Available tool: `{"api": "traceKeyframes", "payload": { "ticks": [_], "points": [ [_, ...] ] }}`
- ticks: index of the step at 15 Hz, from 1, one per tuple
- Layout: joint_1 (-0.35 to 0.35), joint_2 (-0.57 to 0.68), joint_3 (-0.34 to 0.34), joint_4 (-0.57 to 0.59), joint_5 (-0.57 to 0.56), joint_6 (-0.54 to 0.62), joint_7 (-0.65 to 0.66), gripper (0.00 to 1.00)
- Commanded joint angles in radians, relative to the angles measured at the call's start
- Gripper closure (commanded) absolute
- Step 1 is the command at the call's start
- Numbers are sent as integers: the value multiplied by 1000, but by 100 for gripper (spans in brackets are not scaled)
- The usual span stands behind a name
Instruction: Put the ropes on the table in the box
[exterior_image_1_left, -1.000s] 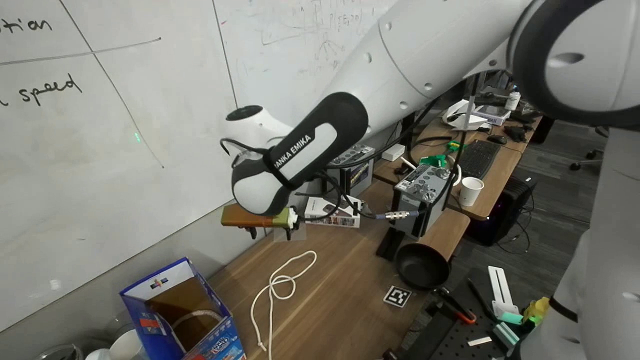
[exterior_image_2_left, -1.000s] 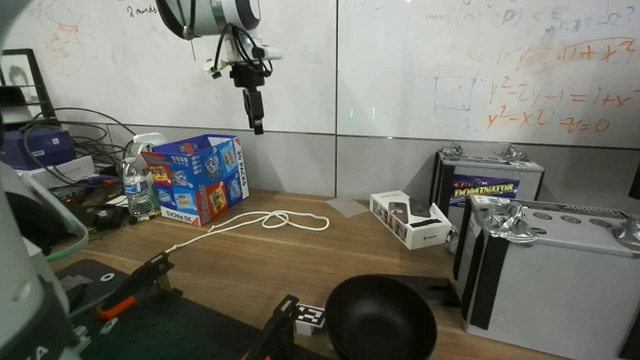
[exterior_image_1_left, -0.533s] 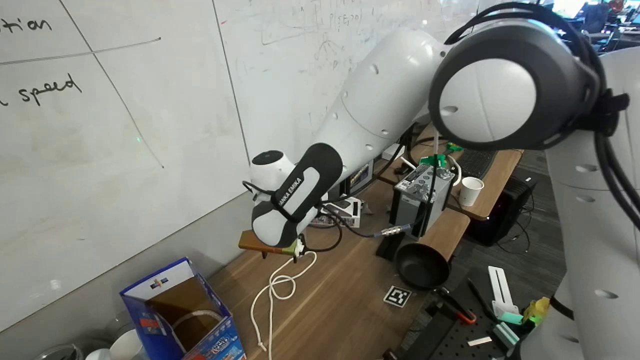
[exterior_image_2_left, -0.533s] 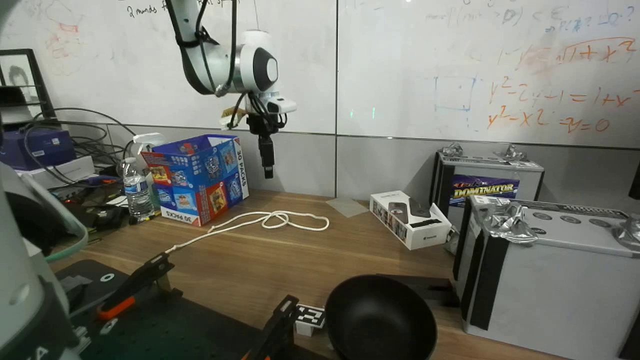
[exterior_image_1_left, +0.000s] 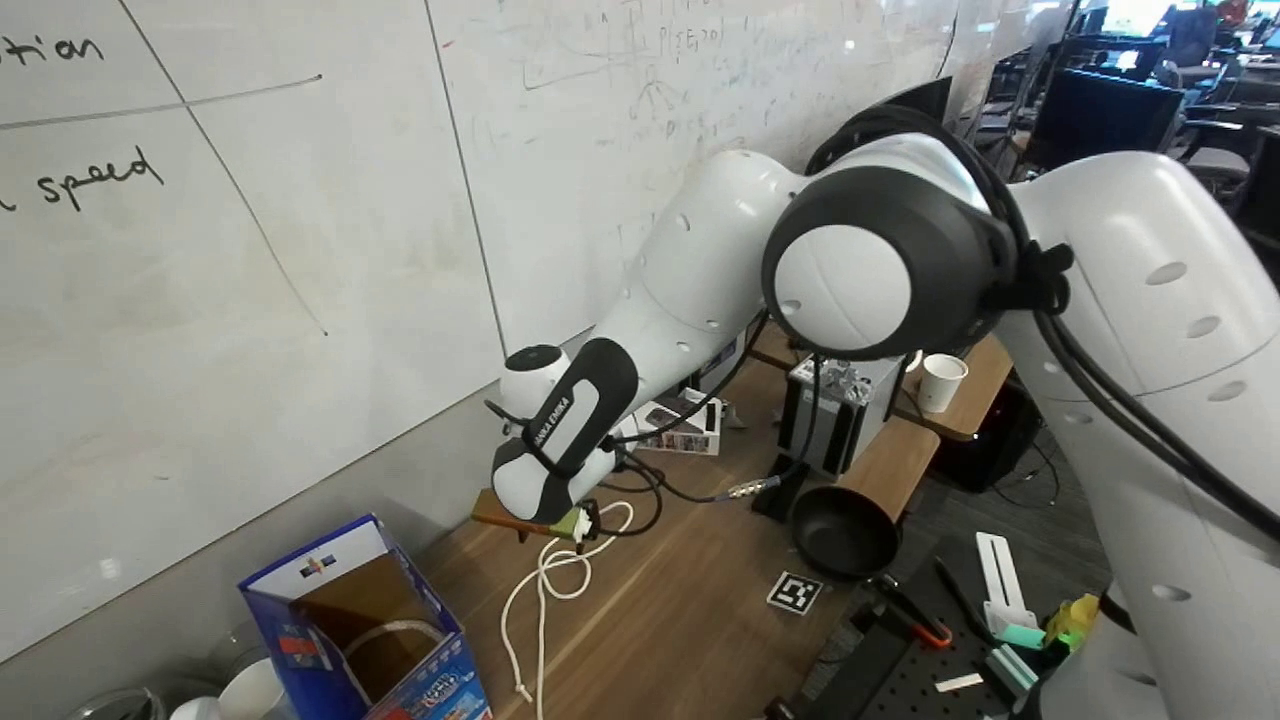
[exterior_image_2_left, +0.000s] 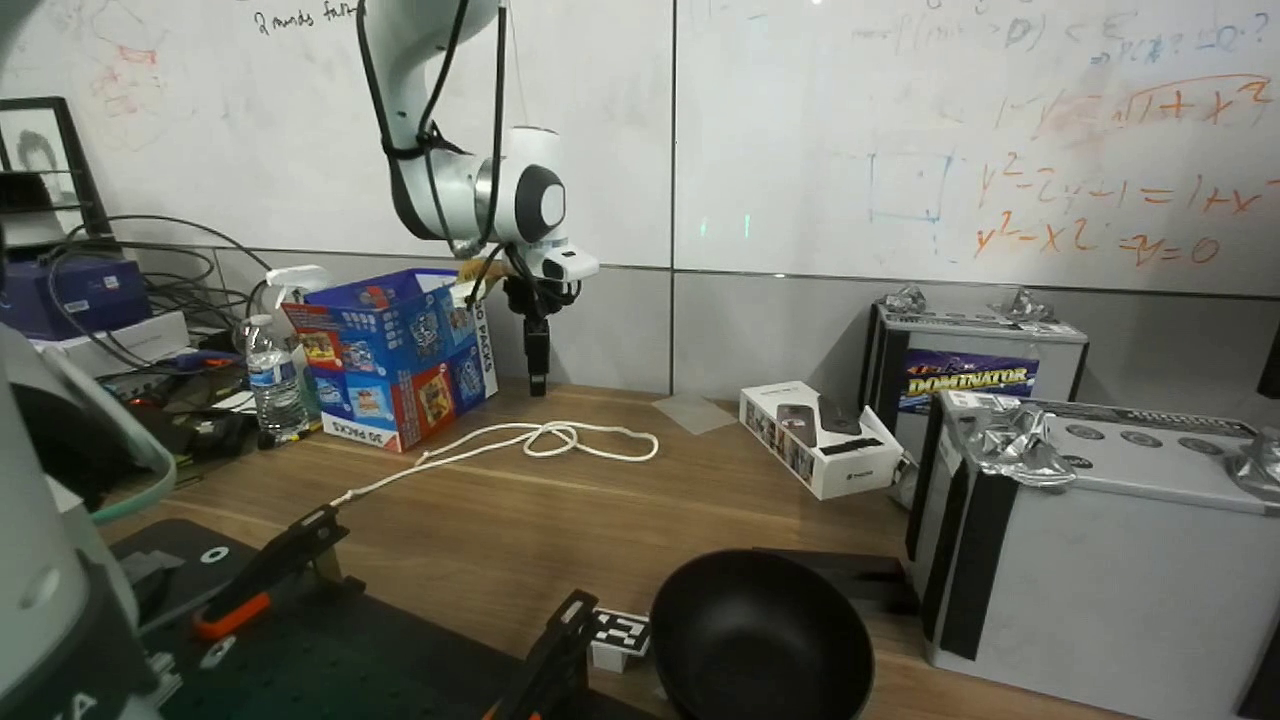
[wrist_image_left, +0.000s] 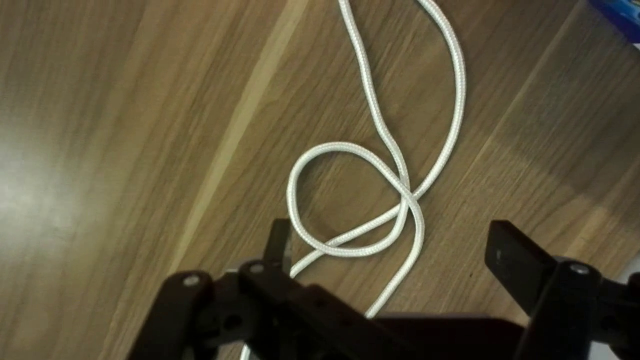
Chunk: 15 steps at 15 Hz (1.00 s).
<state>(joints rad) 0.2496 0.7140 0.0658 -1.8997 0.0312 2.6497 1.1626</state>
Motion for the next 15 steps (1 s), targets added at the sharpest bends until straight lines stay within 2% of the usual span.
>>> {"api": "traceKeyframes", "payload": {
  "ticks": [1, 8, 15],
  "points": [
    [9, 87, 4, 98, 53, -9, -48, 0],
    [15, 233, 2, 222, 86, -22, -84, 0],
    [27, 313, -24, 323, 80, -71, -87, 0]
  ]
}}
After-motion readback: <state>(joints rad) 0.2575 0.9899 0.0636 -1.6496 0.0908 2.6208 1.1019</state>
